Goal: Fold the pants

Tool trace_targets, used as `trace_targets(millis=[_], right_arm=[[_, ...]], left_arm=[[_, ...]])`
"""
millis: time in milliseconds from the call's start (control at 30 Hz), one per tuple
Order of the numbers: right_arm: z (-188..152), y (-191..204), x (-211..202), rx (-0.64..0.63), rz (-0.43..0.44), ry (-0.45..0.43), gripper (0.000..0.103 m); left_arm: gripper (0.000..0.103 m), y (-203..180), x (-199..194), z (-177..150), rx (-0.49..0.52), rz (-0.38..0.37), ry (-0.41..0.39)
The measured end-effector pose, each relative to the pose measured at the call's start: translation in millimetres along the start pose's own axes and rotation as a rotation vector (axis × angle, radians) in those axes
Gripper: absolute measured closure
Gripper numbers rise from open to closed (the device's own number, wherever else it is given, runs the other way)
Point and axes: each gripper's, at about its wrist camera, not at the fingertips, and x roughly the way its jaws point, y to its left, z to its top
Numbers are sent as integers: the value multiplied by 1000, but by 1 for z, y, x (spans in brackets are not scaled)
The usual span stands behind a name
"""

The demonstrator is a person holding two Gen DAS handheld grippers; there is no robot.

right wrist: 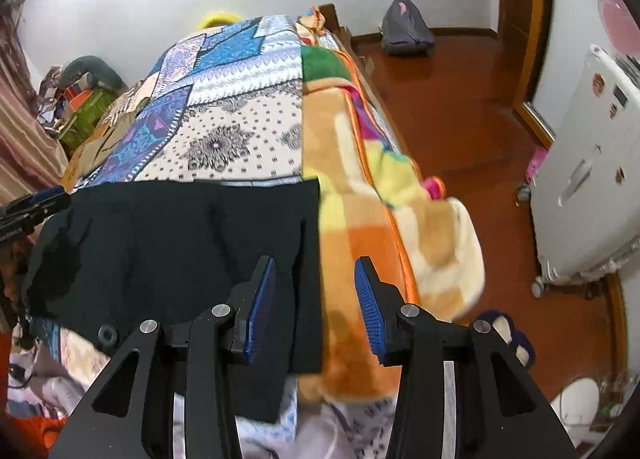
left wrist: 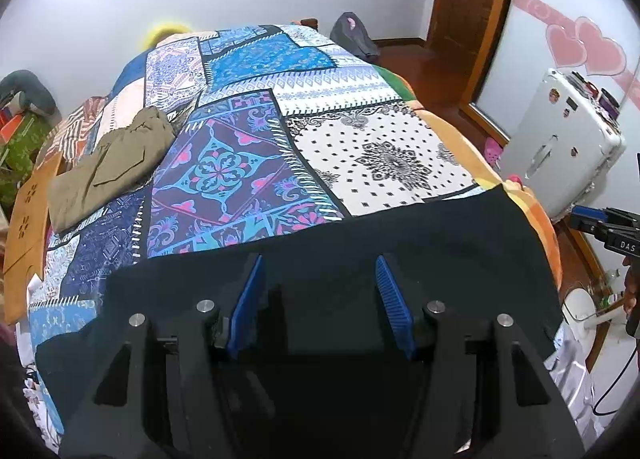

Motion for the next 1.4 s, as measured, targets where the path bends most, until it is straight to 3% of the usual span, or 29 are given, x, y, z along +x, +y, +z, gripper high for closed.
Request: trace_targets(millis=[300,433,633,1033,1400], right_arm=[[12,19,61,-64,31,81,69],[11,19,74,-76,28,103,83],[11,18,72,-95,8,63,95],[38,24,24,-149,-46,-141,97],[44,17,88,-143,-83,6,97]], left_arm=[[46,6,29,-6,-16,11,66],[46,8,41,-10,-33,2,88],[45,10,43,-8,-47,-7,85],[45,12,31,1,-47,14,45],[45,8,42,1,-40,19,72]])
